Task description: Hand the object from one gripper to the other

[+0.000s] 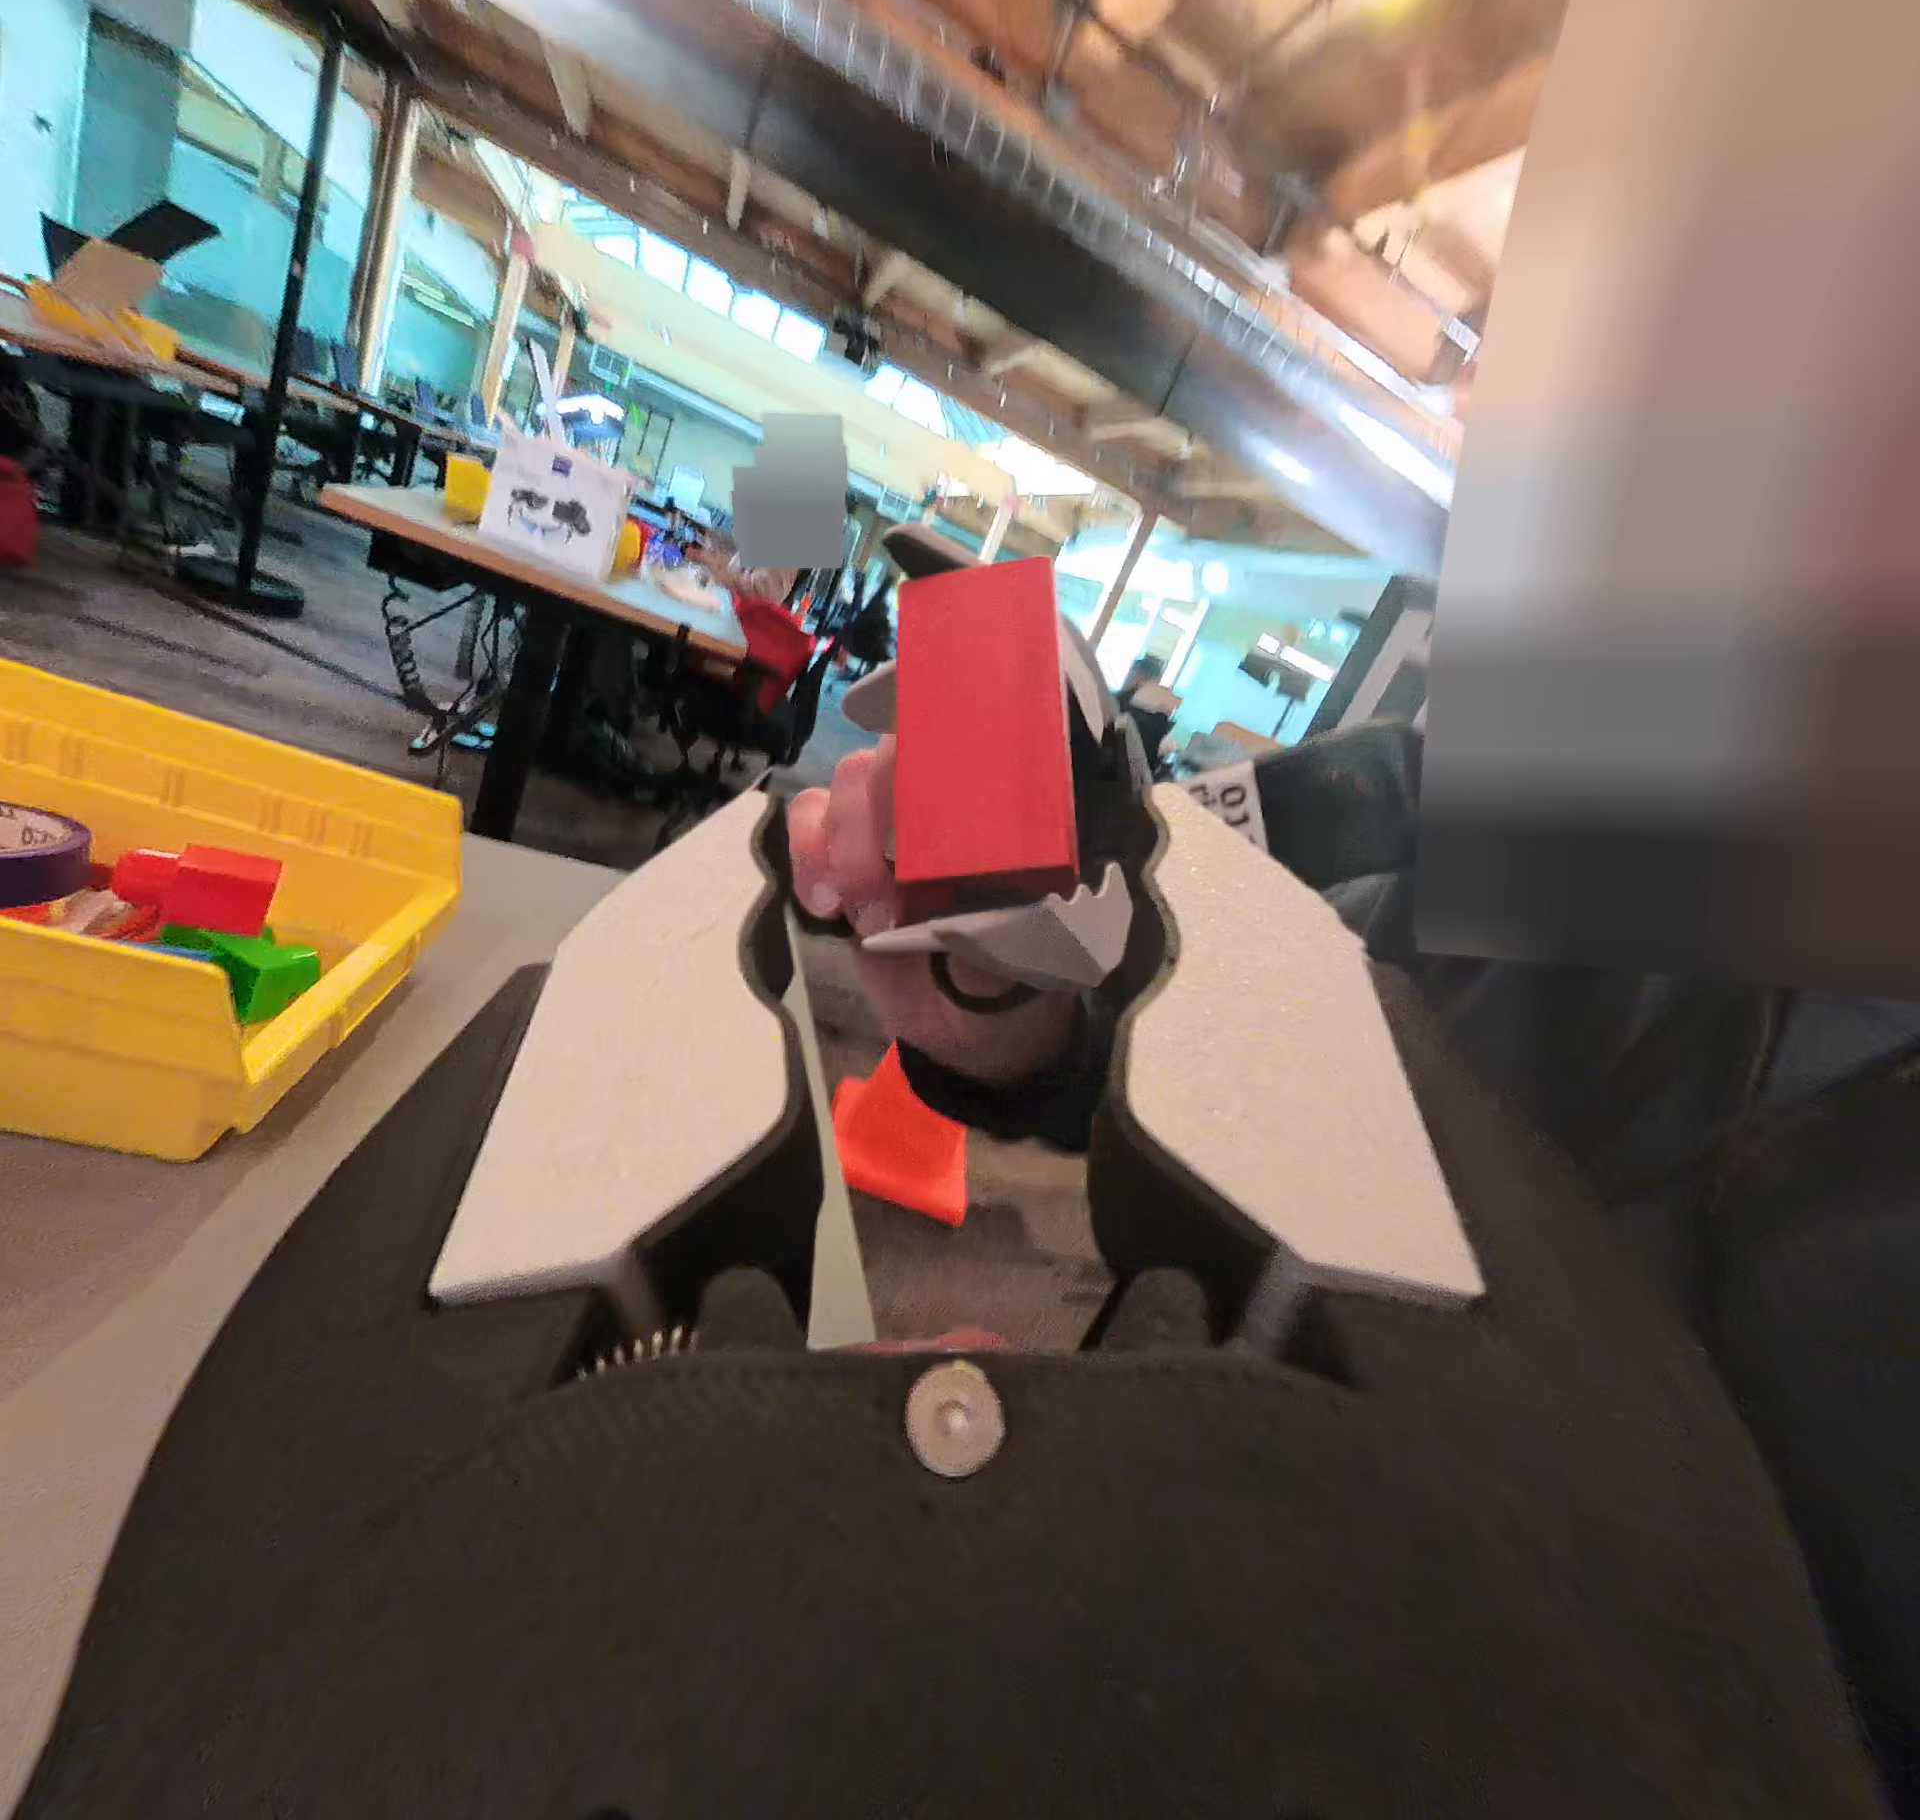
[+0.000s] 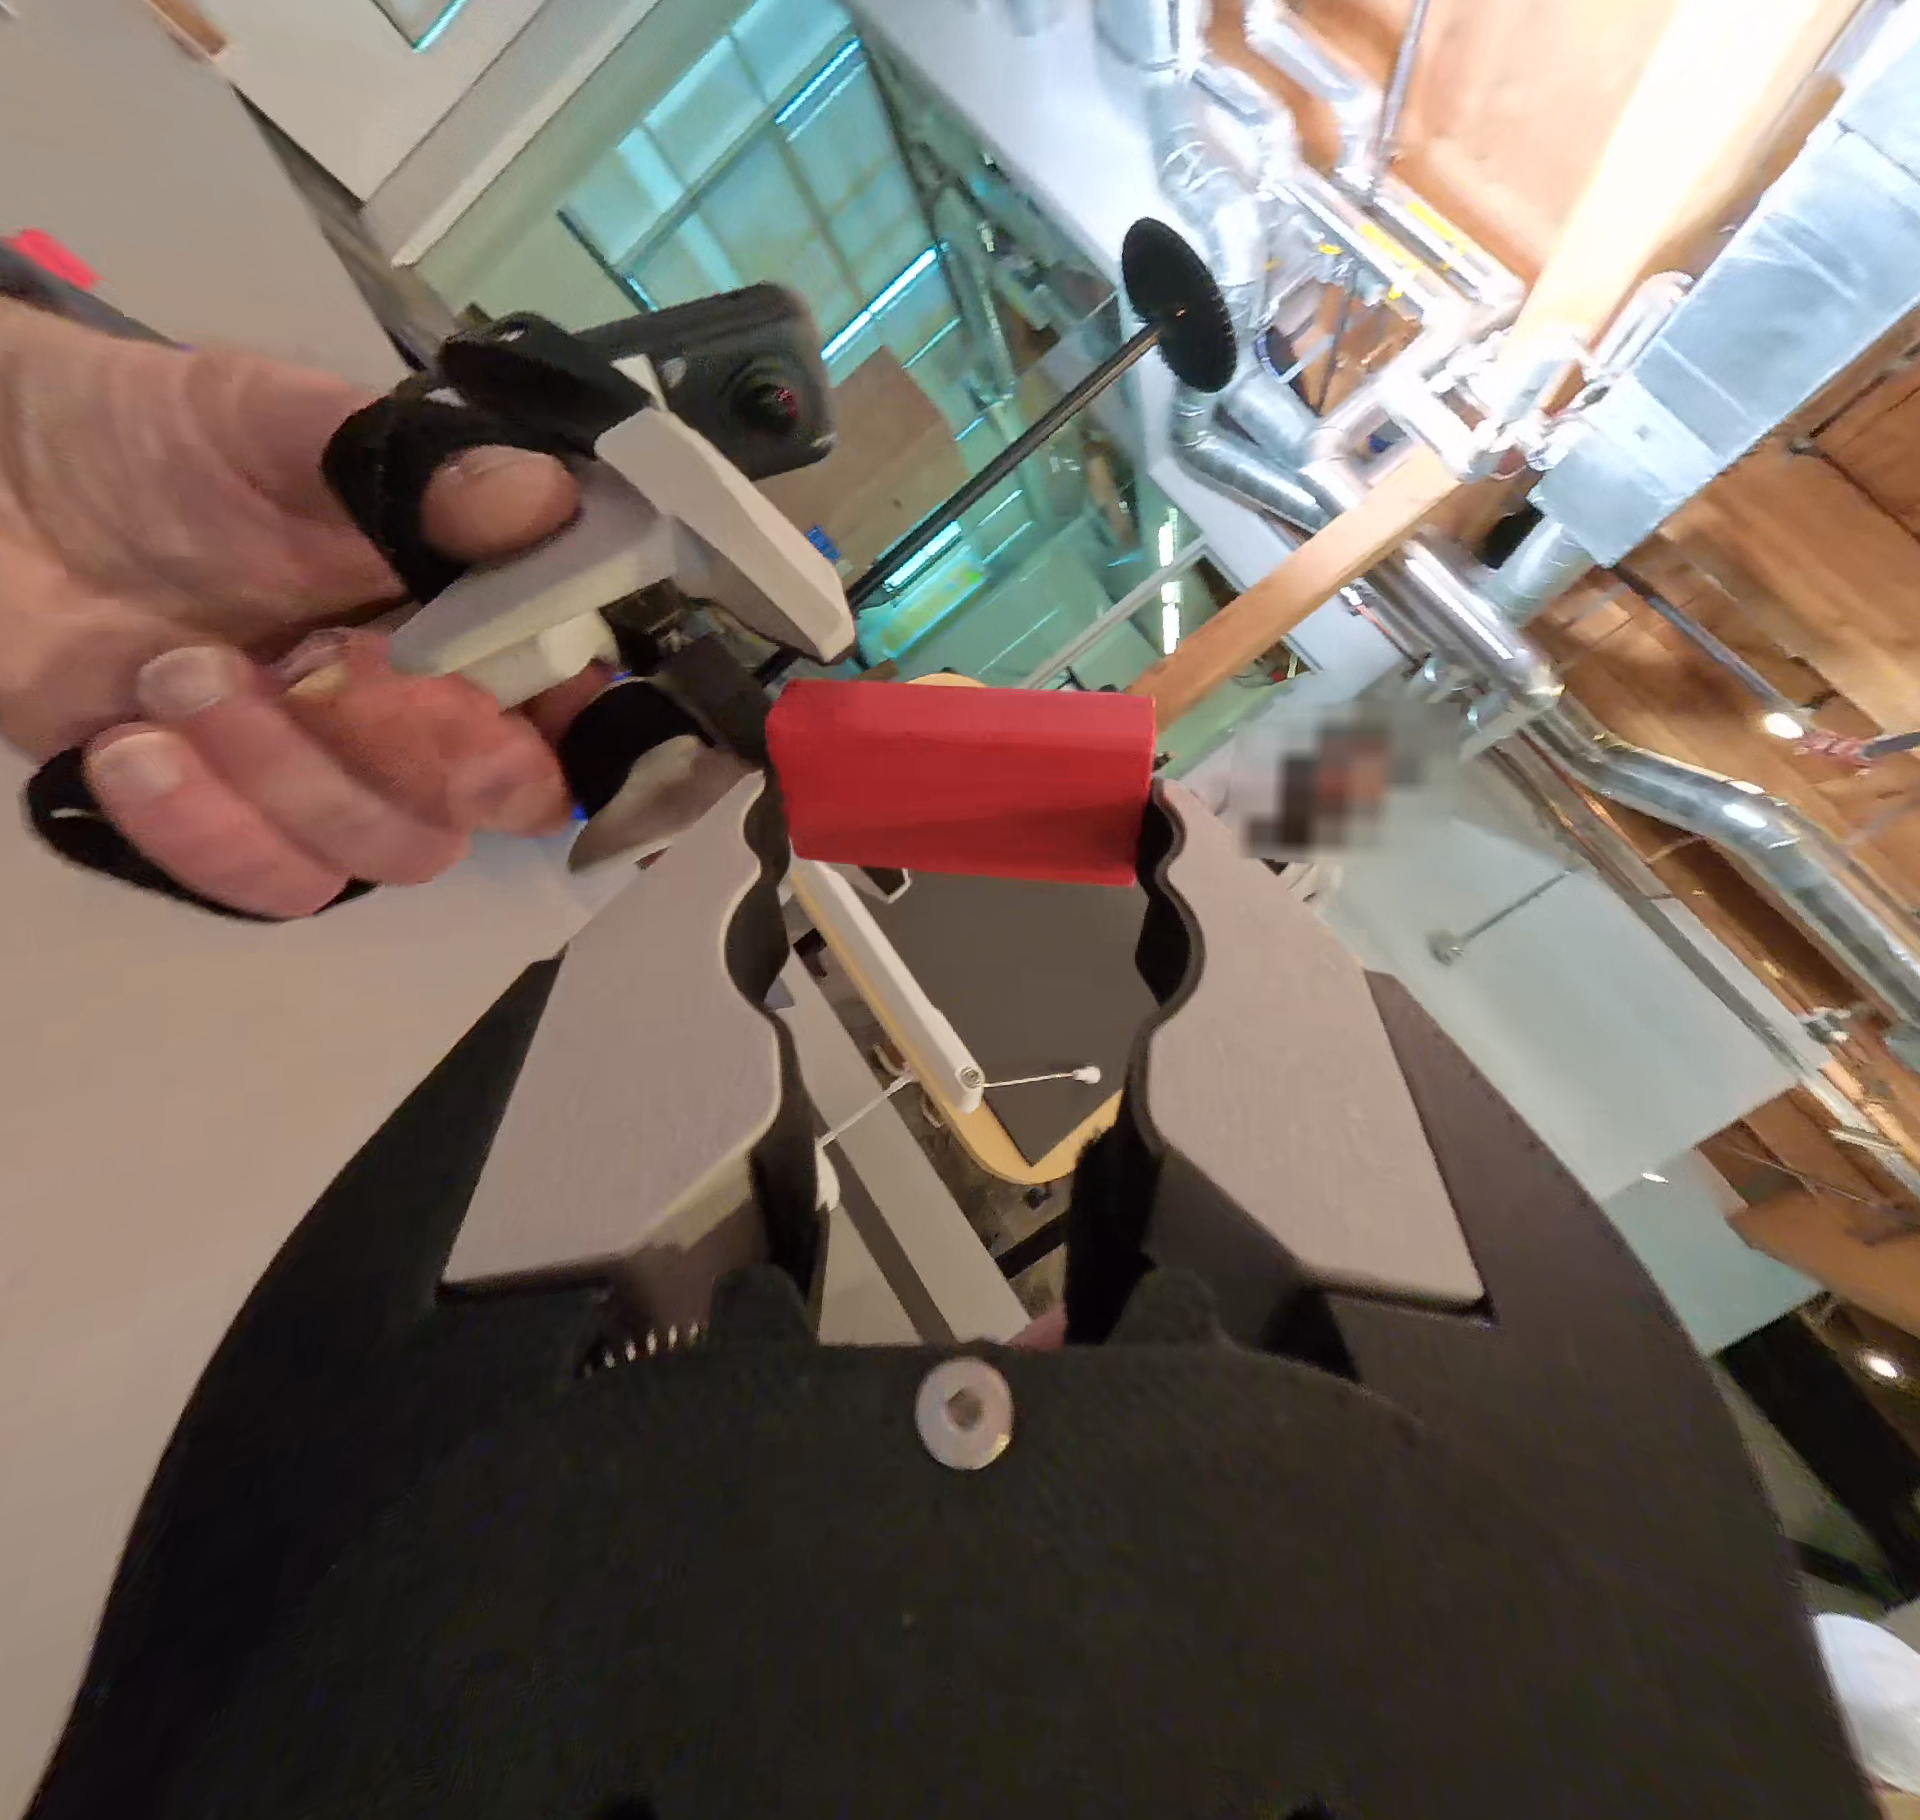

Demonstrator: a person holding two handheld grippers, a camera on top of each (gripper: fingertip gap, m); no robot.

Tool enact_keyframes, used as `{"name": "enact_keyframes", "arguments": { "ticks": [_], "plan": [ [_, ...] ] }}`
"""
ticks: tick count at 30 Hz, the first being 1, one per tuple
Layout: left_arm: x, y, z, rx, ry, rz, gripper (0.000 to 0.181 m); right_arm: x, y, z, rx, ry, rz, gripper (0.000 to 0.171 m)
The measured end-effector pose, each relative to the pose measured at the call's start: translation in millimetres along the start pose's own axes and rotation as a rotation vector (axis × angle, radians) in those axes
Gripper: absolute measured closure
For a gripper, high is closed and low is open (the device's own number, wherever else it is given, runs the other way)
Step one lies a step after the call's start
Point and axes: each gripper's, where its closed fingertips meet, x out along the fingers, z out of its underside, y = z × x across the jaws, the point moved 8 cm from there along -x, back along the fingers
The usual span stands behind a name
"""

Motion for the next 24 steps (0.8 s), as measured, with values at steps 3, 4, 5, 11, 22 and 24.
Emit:
{"name": "enact_keyframes", "arguments": {
  "ticks": [3,4,5,11,22,24],
  "plan": [
    [1.6,-0.2,8.0,-0.055,0.071,0.024,0.123,0.5,-4.1,-2.1,-0.028,0.005,0.02,0.106],
    [2.9,0.4,10.1,-0.061,0.086,0.029,0.124,0.6,-5.6,-2.3,-0.034,0.004,0.027,0.106],
    [4.0,1.4,11.9,-0.063,0.103,0.031,0.125,0.6,-6.8,-2.4,-0.037,0.001,0.033,0.106],
    [9.0,5.7,19.3,-0.124,0.262,0.059,0.139,0.8,-12.4,-5.3,-0.05,0.002,0.063,0.106],
    [3.3,11.8,16.5,-0.016,0.182,-0.034,0.147,-9.5,-11.6,-0.6,-0.036,0.033,-0.12,0.096],
    [0.2,13.0,11.8,0.044,0.035,-0.039,0.146,-14.9,-9.7,2.8,-0.015,0.039,-0.247,0.095]
  ]
}}
